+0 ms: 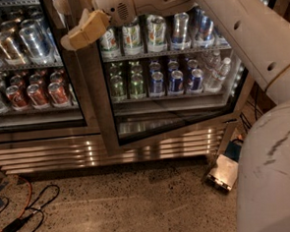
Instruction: Open right fridge door
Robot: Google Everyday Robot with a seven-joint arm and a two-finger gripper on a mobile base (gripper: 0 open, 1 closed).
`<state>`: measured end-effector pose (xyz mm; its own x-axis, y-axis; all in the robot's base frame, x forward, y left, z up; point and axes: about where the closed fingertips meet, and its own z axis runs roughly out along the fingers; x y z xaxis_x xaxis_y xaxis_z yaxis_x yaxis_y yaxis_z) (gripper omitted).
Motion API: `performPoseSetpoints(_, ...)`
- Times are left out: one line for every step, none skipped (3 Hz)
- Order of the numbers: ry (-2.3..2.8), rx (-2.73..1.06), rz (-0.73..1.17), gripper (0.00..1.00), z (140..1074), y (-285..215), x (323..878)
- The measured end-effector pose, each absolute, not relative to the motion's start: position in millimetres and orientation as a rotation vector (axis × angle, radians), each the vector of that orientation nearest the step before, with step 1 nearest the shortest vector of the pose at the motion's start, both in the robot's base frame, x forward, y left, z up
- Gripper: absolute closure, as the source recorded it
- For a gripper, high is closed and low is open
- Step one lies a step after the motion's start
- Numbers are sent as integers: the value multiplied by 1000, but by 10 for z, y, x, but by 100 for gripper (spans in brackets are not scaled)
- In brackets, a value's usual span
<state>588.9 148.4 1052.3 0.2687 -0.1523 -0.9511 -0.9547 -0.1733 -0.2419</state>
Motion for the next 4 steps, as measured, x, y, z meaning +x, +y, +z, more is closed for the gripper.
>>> performPoseSetpoints(1051,-1561,1033,40,10527,1464,5837)
performPoseSetpoints(1027,-1560,1038,63,10541,1423,5683)
performPoseSetpoints(1017,-1554,1035,87,10584,1392,5652)
performPoseSetpoints(1017,-1554,1035,100,10584,1384,5644)
